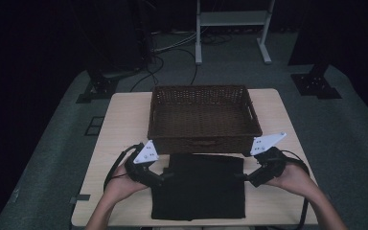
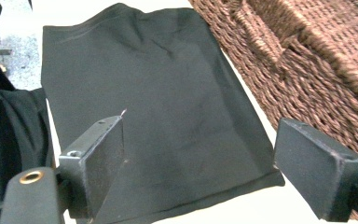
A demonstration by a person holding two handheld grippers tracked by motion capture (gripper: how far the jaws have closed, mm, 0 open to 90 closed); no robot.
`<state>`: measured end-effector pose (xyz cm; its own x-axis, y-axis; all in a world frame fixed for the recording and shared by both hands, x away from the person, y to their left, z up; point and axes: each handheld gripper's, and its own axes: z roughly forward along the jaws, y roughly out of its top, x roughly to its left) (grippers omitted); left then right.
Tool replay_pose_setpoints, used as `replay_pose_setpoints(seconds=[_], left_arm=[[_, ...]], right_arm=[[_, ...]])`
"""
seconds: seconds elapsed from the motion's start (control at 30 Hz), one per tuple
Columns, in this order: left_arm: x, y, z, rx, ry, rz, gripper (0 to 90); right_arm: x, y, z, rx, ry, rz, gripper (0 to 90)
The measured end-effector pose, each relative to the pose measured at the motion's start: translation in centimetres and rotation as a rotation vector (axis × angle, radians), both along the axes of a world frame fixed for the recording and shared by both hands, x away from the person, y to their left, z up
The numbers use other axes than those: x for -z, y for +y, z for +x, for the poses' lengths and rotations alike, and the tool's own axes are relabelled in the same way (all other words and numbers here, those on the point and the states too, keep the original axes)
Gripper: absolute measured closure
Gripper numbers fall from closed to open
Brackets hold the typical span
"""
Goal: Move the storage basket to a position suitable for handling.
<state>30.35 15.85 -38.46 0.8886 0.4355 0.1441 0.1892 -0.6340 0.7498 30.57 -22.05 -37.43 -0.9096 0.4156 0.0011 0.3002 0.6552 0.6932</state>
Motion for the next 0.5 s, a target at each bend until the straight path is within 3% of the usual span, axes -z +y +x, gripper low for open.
replay_pose_setpoints(seconds=[0.27,0.5], left_arm=[[0.2,-1.2,0.3,0.019,0.012,0.028,6.5],[1.0,-2.3,0.6,0.072,0.054,0.077,6.5]], right_arm=[[0.1,1.2,0.5,-0.047,0.007,-0.030,15.6],[1.2,2.6,1.0,-0.091,0.039,-0.075,15.6]])
